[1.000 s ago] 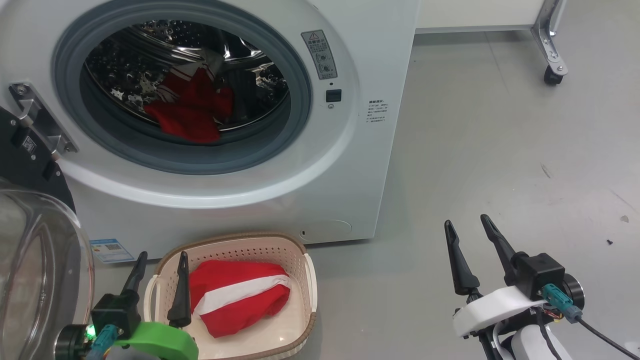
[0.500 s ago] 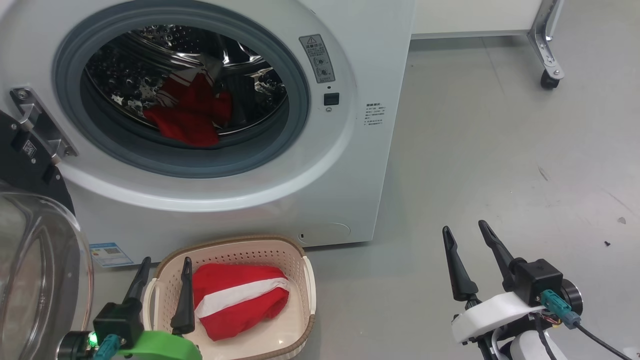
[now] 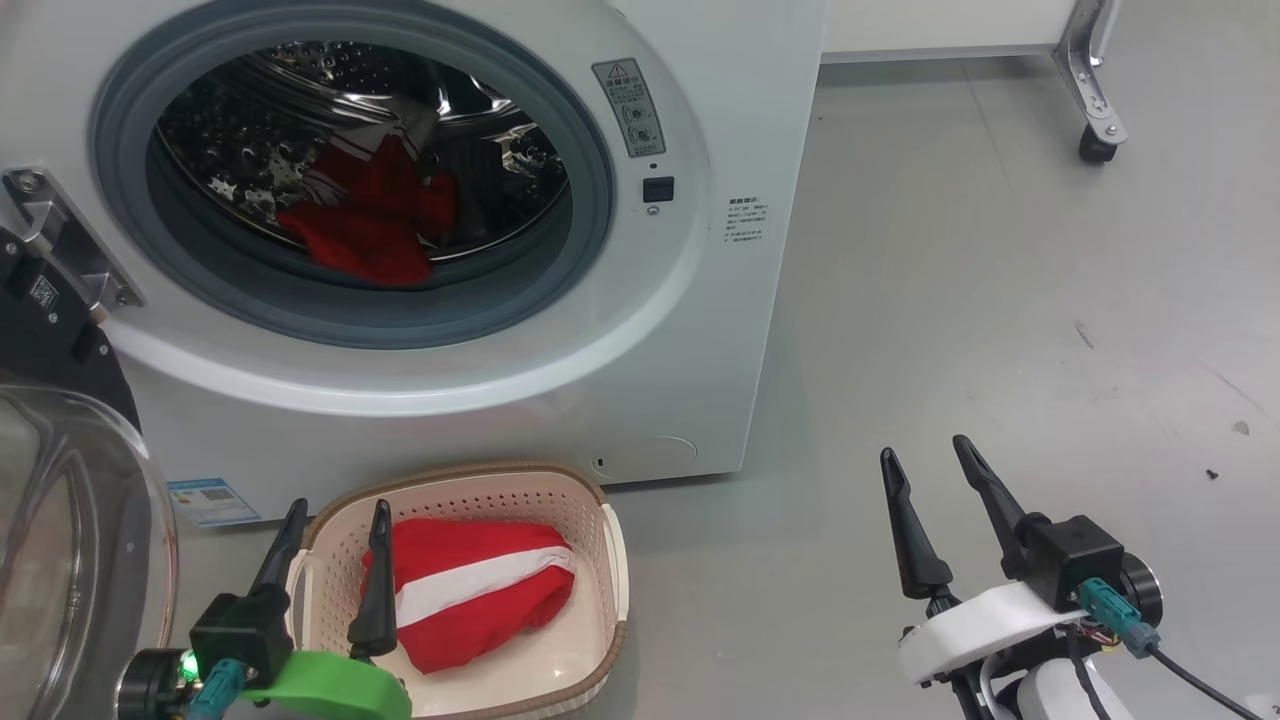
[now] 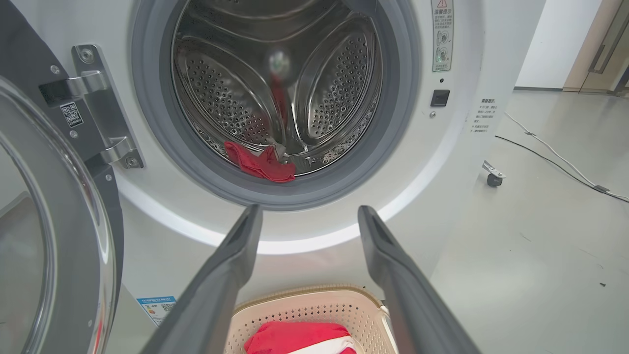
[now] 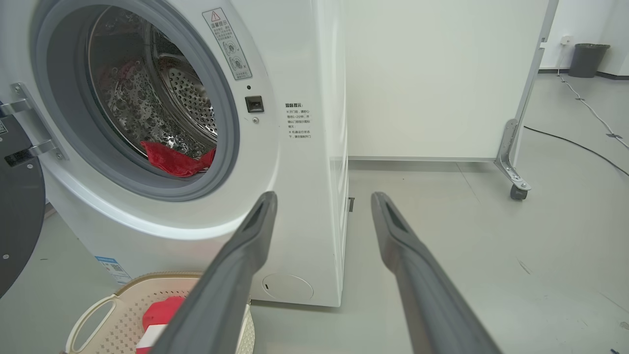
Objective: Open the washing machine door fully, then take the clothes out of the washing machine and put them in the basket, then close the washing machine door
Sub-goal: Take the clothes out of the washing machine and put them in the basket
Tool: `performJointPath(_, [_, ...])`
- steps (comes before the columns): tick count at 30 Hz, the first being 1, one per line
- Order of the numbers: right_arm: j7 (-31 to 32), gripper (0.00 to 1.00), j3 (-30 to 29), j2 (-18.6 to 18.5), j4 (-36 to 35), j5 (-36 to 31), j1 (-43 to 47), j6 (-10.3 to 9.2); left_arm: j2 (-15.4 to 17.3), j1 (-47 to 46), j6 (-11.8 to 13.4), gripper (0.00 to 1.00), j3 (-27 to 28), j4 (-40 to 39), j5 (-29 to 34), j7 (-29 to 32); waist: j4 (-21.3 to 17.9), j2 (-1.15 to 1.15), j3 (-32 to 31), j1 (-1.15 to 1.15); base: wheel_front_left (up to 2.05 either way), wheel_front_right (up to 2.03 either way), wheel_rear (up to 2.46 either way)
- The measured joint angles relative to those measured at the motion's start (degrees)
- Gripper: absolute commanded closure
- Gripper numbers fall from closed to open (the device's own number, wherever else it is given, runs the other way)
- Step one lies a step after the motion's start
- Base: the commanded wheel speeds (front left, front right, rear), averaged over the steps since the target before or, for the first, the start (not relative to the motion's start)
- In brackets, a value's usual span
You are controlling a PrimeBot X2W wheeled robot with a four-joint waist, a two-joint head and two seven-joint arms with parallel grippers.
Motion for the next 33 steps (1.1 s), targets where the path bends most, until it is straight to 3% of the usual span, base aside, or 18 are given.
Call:
performJointPath(13, [0.0, 0.0, 0.6, 0.0, -2.7, -0.4, -0.4, 0.0, 0.0, -1.3, 0.2, 0.0, -0.7, -1.0, 0.1, 3.0, -0.5, 0.0, 4.4, 0.0, 0.0, 0.0, 0.0])
performJointPath(25, [0.0, 0.0, 2.5, 0.0, -5.7, -0.8, -4.6, 0.0, 0.8, -13.1, -1.2, 0.0, -0.7, 0.7, -0.6, 8.8, -1.8, 0.0, 12.5, 0.0, 0.0, 0.0, 0.0])
performJointPath(33, [0.0, 0.0, 3.9, 0.0, -7.2, 0.4, -7.9, -0.44, 3.2, -22.5, -2.5, 0.0, 0.5, 3.6, -1.4, 15.0, -4.4, 0.0, 18.4, 0.0, 0.0, 0.0, 0.0])
